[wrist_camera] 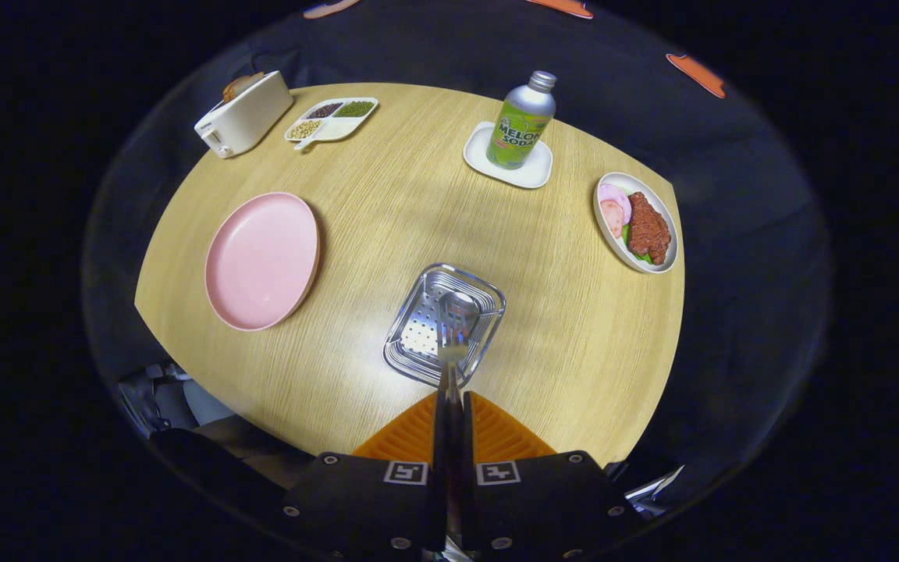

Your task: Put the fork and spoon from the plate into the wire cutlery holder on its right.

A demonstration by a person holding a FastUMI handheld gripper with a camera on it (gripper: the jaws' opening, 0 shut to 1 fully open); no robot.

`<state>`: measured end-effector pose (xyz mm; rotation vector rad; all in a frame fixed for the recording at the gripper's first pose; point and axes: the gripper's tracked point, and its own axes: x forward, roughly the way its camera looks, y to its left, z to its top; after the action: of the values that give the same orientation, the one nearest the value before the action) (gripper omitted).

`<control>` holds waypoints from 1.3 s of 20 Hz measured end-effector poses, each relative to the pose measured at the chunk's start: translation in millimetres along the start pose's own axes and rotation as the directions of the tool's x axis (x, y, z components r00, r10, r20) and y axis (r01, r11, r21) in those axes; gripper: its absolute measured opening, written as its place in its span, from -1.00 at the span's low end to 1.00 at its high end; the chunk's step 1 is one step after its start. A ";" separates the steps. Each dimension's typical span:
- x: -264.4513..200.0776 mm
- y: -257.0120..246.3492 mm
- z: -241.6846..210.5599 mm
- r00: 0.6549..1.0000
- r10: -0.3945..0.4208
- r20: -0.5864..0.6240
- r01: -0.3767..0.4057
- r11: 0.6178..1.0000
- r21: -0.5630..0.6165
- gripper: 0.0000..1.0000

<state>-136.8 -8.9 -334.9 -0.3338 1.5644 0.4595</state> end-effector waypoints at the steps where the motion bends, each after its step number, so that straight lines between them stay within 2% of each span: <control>1: 0.5 0.4 3.6 1.000 0.009 0.013 -0.009 1.000 0.003 -0.83; 7: -18.3 -0.9 38.2 0.981 0.029 0.190 -0.040 0.998 0.055 -0.80; 10: -40.0 -6.1 61.1 0.944 0.005 0.331 -0.031 0.997 0.073 -0.80; 12: -59.3 -11.7 77.8 0.901 -0.027 0.434 -0.011 0.996 0.085 -0.80; 14: -84.7 -14.0 95.7 0.841 -0.050 0.539 -0.015 0.993 0.115 -0.79; 16: -113.0 -18.4 112.8 0.763 -0.078 0.642 -0.023 0.989 0.147 -0.78; 19: -156.8 -38.4 131.3 0.616 -0.162 0.771 0.024 0.982 0.187 -0.71; 21: -188.7 -42.9 137.8 0.527 -0.197 0.827 0.021 0.975 0.220 -0.66; 23: -213.4 -42.7 138.8 0.451 -0.221 0.865 0.001 0.969 0.247 -0.46; 26: -252.5 -51.0 142.8 0.324 -0.275 0.905 0.008 0.958 0.288 0.02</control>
<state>25.2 -1.7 -89.1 0.0304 0.3698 0.2217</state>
